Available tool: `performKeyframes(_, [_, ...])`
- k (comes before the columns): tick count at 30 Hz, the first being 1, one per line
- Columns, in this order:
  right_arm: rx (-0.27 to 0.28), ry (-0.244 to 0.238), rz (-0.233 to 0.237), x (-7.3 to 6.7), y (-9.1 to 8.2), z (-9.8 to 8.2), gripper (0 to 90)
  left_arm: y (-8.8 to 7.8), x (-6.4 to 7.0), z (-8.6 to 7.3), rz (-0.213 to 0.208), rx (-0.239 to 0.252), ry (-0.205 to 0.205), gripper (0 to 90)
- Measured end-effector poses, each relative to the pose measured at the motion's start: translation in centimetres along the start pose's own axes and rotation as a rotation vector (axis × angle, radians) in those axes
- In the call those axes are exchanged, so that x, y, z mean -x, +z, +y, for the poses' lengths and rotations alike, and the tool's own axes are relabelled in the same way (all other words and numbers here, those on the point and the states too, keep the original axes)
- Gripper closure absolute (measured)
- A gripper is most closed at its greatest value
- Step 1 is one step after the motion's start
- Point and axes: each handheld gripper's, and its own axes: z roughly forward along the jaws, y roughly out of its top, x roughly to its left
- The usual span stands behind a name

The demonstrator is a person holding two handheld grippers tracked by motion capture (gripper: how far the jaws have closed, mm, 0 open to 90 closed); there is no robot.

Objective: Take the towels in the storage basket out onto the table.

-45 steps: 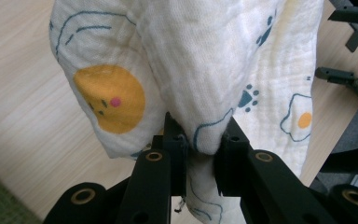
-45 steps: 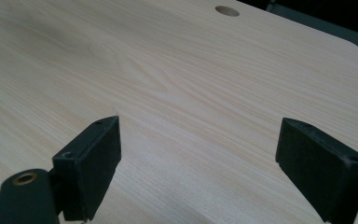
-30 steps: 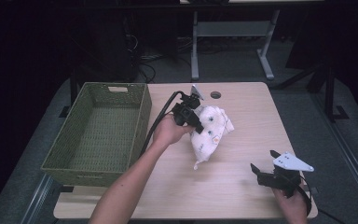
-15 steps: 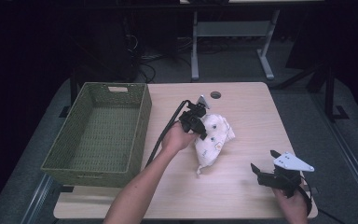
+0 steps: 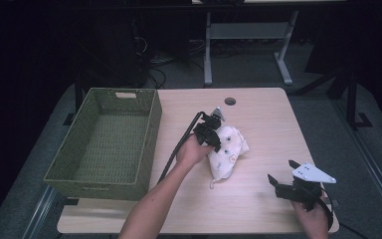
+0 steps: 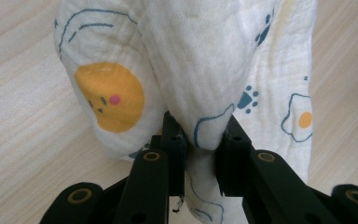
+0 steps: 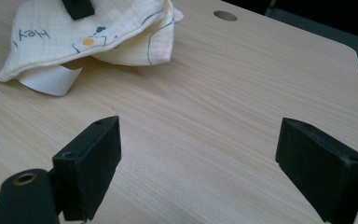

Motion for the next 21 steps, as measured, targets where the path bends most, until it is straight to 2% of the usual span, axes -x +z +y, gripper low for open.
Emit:
performKeyframes(6, [0.002, -0.003, 0.0, 0.0, 0.0, 0.0, 13.6, 0.4, -0.1, -0.1, 0.006, -0.01, 0.0, 74.3])
performKeyframes(9, [0.003, -0.006, -0.001, 0.0, 0.0, 0.1, 13.7, 0.6, -0.1, -0.1, 0.027, -0.014, 0.007, 73.7])
performKeyframes(21, [0.004, -0.005, 0.0, 0.0, -0.1, 0.1, 13.7, 1.0, 0.1, 0.0, 0.023, -0.015, 0.007, 72.9])
